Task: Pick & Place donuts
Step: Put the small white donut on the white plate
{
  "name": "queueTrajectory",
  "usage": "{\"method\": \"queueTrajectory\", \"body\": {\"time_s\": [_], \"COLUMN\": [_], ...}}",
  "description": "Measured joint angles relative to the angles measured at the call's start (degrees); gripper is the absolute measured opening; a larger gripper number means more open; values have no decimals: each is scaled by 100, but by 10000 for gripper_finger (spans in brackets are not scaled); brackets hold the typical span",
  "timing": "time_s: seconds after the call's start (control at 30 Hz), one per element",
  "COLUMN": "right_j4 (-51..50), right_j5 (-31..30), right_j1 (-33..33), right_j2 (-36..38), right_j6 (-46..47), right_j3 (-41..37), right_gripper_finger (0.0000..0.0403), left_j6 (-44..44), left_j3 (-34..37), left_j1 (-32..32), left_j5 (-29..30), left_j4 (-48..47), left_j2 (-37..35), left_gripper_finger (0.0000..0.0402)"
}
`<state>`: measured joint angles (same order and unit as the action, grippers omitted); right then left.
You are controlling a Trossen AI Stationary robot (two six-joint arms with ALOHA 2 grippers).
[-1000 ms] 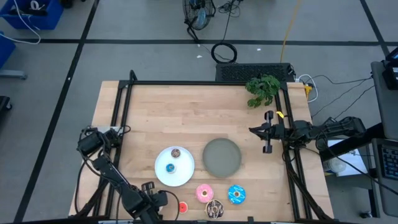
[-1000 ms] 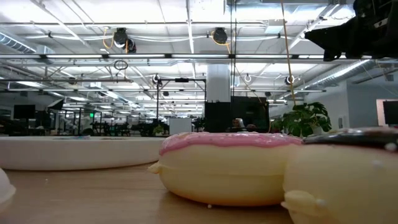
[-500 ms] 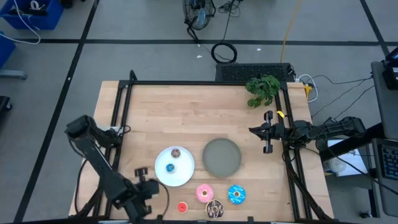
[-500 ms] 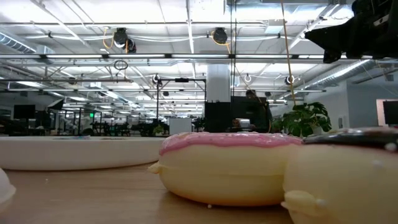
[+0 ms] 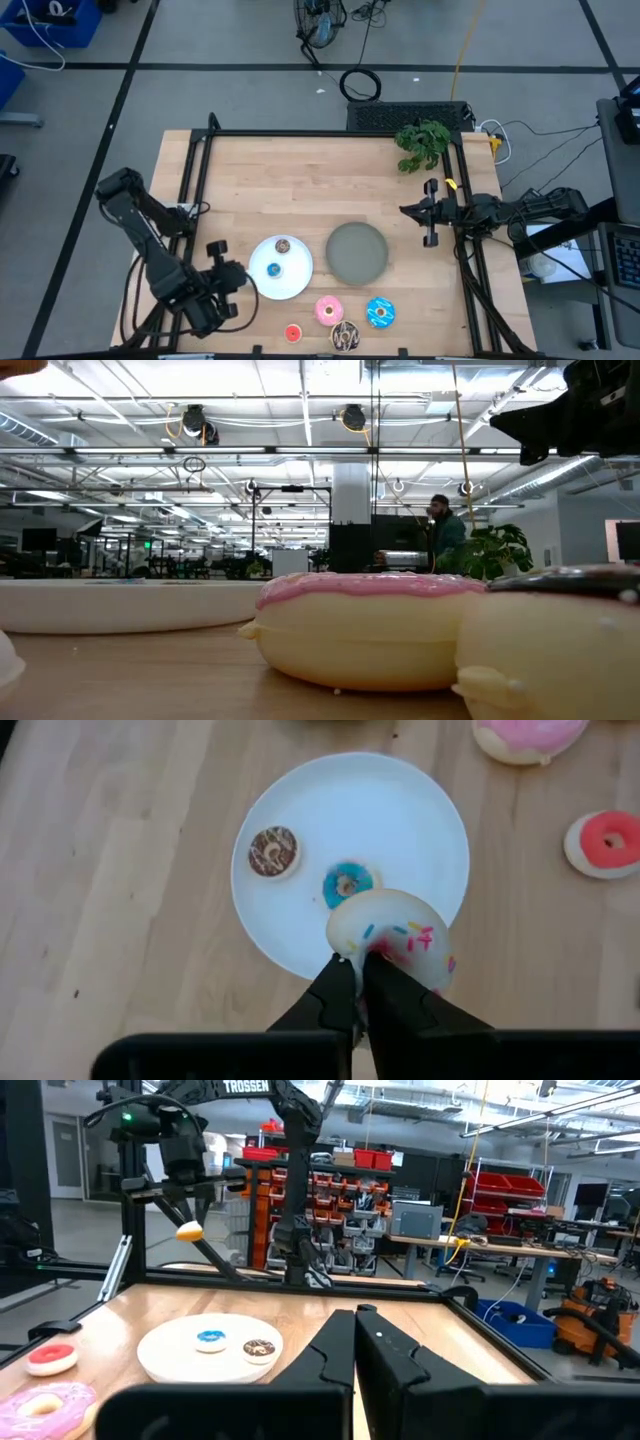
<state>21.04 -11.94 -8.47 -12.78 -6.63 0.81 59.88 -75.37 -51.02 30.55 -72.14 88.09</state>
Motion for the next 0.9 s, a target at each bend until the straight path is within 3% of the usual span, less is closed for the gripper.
{"method": "queueTrajectory", "body": {"time_s": [0.23, 0.37, 0.7, 0.9], "right_j4": [-33, -58, -162, -176], "right_j5": [4, 4, 4, 4], "right_j1": [0, 0, 1, 0], "right_j2": [-4, -4, -7, -6], "right_j6": [78, 294, 289, 277], "right_j3": [1, 1, 1, 1], "right_gripper_finger": [0, 0, 0, 0], "left_j6": [-281, -431, -2973, -3373], "left_j3": [0, 0, -1, -7], "left_j1": [393, 802, 2058, 2853], "left_j5": [7, 36, -409, -996], "left_j4": [340, 853, 2597, 2662], "left_j2": [-2, -3, 229, 725], "left_gripper_finger": [6, 23, 7, 23]}}
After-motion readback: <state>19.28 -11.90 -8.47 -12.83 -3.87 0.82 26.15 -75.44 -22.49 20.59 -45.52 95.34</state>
